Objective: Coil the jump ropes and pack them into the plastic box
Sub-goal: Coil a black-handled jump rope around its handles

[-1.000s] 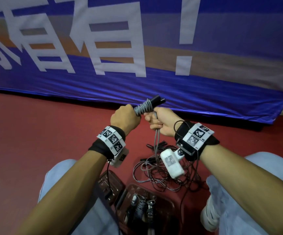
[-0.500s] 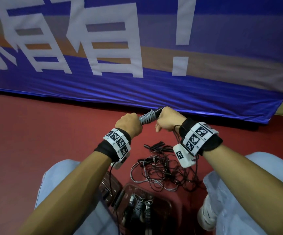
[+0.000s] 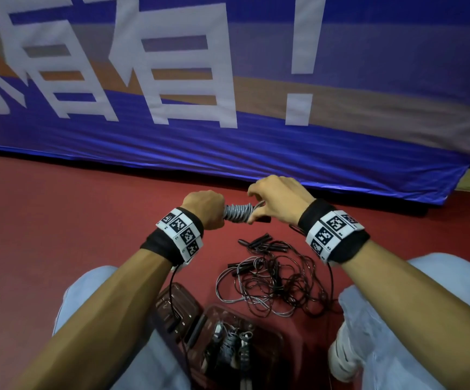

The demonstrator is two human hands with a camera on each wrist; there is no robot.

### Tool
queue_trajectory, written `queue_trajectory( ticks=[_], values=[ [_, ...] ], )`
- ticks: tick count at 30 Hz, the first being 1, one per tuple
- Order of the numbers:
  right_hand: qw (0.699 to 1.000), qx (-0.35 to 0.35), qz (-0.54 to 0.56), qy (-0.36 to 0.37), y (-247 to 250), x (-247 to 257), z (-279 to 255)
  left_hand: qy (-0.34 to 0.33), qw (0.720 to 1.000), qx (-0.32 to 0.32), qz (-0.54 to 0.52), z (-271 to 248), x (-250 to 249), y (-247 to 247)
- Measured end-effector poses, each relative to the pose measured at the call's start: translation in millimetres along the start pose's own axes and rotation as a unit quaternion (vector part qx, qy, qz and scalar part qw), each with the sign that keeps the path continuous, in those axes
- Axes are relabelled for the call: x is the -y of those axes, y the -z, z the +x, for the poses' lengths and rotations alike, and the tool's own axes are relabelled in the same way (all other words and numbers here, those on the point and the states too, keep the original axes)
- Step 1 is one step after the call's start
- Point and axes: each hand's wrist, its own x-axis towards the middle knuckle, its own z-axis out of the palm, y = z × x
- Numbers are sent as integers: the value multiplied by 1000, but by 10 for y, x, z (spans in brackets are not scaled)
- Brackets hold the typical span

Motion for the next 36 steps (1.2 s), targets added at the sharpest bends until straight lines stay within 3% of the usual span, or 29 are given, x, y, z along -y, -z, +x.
queue_trajectory(
  ticks=[10,17,25,28,31,36],
  values=[
    [979,101,178,-18,-10,10,14,-106,981,-97,132,-16,148,189],
    [935,202,291,-26,85,25,-11,-157,959,-161,169,-102,183,386],
    [825,264,499,-27,179,32,-62,-201,930,-306,36,-139,299,349],
    [779,273,565,-19,177,30,-65,-195,916,-349,-41,-176,292,345],
    [755,255,604,-18,156,35,-30,-168,903,-381,-109,-180,291,325],
    [642,242,727,-19,174,59,-20,-111,874,-390,-267,-182,205,283]
  ],
)
